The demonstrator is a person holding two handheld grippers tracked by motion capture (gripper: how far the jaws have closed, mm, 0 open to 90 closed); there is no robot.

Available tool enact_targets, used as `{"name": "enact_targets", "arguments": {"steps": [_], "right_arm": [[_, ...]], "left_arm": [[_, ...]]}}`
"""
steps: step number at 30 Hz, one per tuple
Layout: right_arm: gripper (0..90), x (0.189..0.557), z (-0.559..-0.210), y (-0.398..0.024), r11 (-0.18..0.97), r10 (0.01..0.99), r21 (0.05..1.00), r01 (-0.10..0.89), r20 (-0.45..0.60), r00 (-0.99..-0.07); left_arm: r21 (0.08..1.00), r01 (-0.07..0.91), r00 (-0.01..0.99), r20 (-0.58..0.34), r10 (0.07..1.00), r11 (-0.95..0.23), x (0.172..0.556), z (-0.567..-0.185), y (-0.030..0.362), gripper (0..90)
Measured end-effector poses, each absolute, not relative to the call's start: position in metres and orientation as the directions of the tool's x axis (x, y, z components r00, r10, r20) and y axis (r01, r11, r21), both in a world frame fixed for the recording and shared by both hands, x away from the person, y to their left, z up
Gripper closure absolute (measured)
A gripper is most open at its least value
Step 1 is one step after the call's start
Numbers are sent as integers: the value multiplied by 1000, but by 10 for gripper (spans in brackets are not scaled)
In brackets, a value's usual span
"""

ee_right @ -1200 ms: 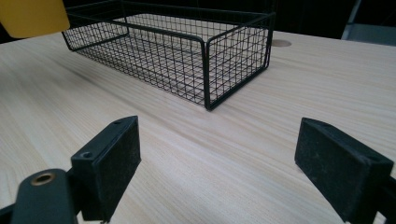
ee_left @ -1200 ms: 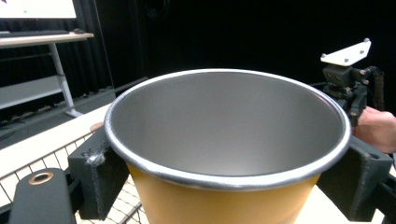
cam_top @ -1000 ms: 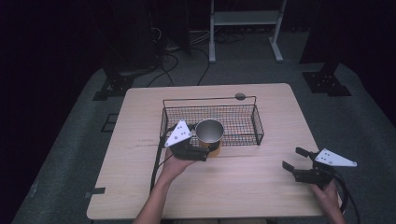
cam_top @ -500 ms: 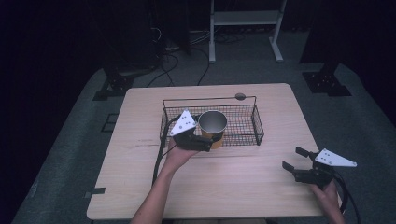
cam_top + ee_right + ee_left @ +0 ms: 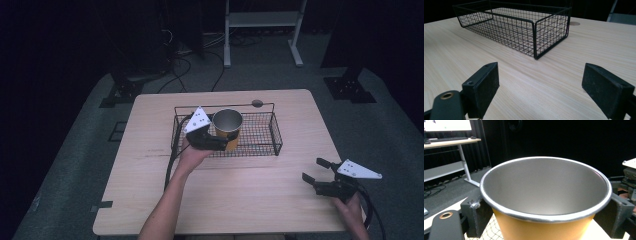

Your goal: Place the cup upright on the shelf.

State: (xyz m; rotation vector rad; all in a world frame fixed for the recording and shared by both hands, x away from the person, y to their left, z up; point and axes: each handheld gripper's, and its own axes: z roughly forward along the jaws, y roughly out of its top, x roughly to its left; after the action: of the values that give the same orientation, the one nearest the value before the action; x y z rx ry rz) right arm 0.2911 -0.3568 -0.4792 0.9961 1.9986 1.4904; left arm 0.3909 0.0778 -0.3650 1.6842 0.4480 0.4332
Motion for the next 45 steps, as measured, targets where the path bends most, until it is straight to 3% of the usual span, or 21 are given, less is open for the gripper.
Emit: {"name": "enact_targets", "arguments": {"steps": [29,45], "right_arm": [[133,291,-479,-357,153,768,948,277,62,-638],[133,291,-479,-357,156,765,949,273,59,-642]], "left_arm": [[983,94,832,8,554,-156,446,-357,68,130],[956,112,850,50,524,-273,472,-362,56,130]]}}
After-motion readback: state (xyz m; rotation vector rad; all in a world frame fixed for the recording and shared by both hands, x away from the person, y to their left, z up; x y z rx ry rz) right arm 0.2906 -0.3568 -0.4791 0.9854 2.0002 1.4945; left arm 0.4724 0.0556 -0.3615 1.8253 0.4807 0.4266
